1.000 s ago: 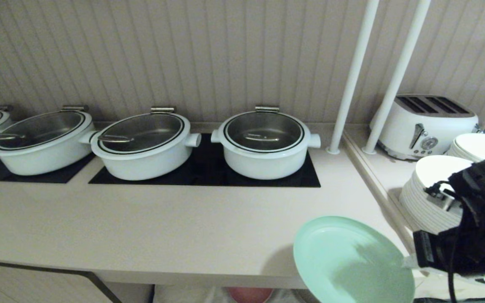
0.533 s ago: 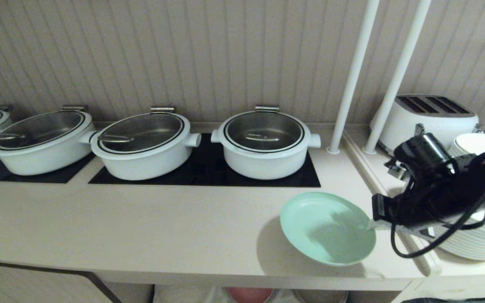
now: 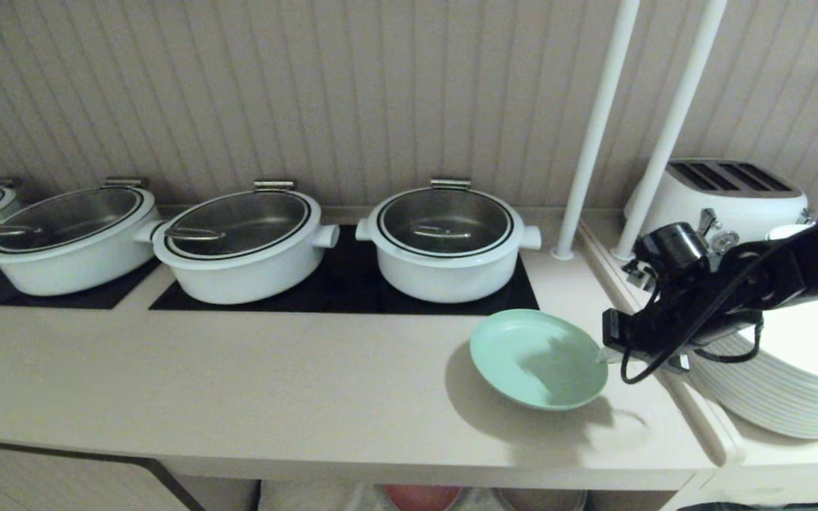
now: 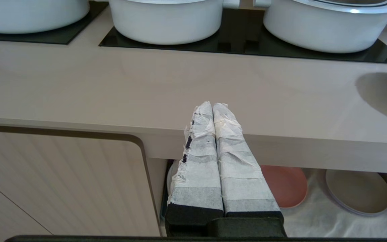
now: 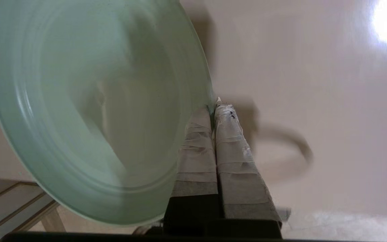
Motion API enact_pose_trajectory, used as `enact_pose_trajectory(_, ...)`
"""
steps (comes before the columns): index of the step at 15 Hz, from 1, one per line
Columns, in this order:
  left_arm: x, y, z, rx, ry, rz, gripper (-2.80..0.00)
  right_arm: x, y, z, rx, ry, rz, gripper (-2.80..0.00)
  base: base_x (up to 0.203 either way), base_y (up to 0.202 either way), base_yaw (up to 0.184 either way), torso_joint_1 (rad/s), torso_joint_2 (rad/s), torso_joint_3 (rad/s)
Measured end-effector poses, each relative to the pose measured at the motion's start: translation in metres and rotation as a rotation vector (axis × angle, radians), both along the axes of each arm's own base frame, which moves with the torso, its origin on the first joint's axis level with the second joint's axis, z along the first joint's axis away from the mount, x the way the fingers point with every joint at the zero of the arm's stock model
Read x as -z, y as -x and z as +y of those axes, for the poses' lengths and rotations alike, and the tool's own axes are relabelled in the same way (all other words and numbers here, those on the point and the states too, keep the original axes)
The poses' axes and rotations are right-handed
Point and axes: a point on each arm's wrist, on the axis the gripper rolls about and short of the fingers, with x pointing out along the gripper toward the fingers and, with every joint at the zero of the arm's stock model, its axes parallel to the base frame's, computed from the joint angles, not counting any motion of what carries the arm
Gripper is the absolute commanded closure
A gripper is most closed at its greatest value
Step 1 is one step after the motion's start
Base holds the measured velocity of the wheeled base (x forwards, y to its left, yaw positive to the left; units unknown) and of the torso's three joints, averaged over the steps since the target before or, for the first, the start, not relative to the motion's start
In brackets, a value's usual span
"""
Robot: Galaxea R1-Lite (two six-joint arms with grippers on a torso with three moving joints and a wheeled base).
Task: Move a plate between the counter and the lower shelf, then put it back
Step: Put the plate
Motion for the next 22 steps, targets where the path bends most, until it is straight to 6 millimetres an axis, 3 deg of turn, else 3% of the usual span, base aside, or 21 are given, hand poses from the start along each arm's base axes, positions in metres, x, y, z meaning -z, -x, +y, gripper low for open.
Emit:
enact_pose_trajectory(6, 0.000, 0.000, 0.000, 0.000, 0.000, 0.000, 0.00, 0.021, -0.015, 0.002, -0.025, 0.008, -0.015, 0.00, 0.000, 0.000, 0.000, 0.000, 0.00, 0.000)
enact_pose_trajectory(16, 0.000, 0.000, 0.000, 0.000, 0.000, 0.000, 0.00, 0.035, -0.024, 0.004, -0.033, -0.001, -0.013, 0.00, 0.000, 0.000, 0.000, 0.000, 0.00, 0.000)
enact_pose_trajectory(17, 0.000, 0.000, 0.000, 0.000, 0.000, 0.000, 0.00, 0.035, -0.025, 0.004, -0.034, -0.001, -0.012, -2.80, 0.000, 0.000, 0.000, 0.000, 0.00, 0.000)
enact_pose_trajectory(22, 0.000, 0.000, 0.000, 0.000, 0.000, 0.000, 0.00, 0.037, -0.026, 0.005, -0.034, -0.001, -0.009, -2.80, 0.000, 0.000, 0.000, 0.000, 0.00, 0.000)
